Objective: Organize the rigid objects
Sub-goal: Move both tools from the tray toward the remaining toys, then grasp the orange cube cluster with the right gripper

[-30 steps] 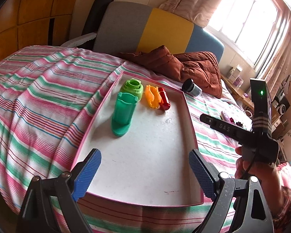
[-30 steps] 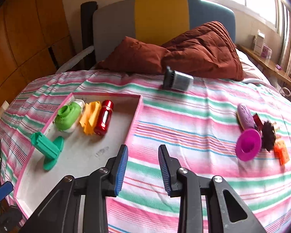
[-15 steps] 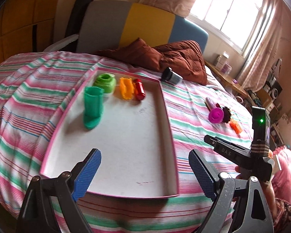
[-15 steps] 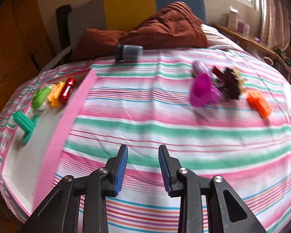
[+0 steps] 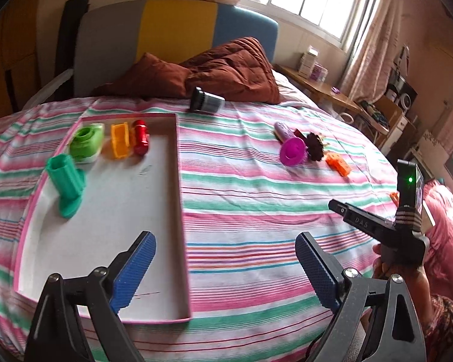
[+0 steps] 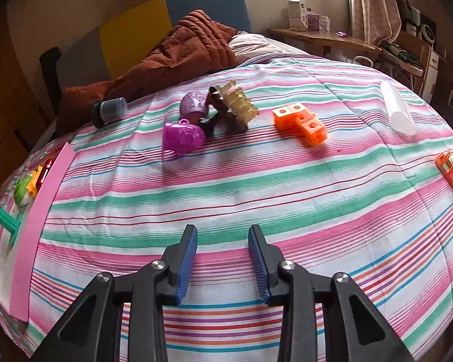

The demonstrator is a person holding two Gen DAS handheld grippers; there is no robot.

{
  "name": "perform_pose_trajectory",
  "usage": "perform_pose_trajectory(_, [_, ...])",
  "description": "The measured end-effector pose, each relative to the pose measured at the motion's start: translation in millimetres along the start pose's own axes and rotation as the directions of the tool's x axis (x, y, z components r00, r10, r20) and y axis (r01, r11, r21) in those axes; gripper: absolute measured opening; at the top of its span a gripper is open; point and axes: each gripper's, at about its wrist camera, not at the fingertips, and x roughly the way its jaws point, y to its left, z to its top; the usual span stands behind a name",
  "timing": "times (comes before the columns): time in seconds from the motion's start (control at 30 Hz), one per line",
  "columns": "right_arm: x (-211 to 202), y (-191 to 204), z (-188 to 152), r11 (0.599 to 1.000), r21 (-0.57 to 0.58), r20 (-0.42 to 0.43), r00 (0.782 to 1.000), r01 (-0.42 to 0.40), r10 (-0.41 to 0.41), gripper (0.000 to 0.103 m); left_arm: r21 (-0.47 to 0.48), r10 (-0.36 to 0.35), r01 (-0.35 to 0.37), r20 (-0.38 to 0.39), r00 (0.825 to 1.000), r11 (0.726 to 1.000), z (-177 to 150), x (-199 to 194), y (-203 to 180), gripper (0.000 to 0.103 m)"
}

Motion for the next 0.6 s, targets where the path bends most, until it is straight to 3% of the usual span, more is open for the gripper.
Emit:
perform_pose_trajectory(0.2, [1, -30, 19, 0.998, 0.01, 0.045, 0.997, 0.056, -0.057, 0.042, 0.062, -0.019, 0.021, -0.037, 0.999, 0.998, 2, 15, -28, 0.096])
perform_pose_trajectory(0.4, [19, -53, 72, 0.991, -0.023, 0.083, 0.989, 0.128, -0.126, 0.043, 0.087, -0.025, 0.03, -0.057, 0.998, 0.996, 0, 20, -43, 0.096])
perform_pose_trajectory(0.6, [56, -70, 103, 0.988, -0.012, 0.033, 0.988, 0.153, -0.153, 0.043, 0.096, -0.007, 0.014, -0.073, 0.997, 0.995, -2, 23, -46, 0.096])
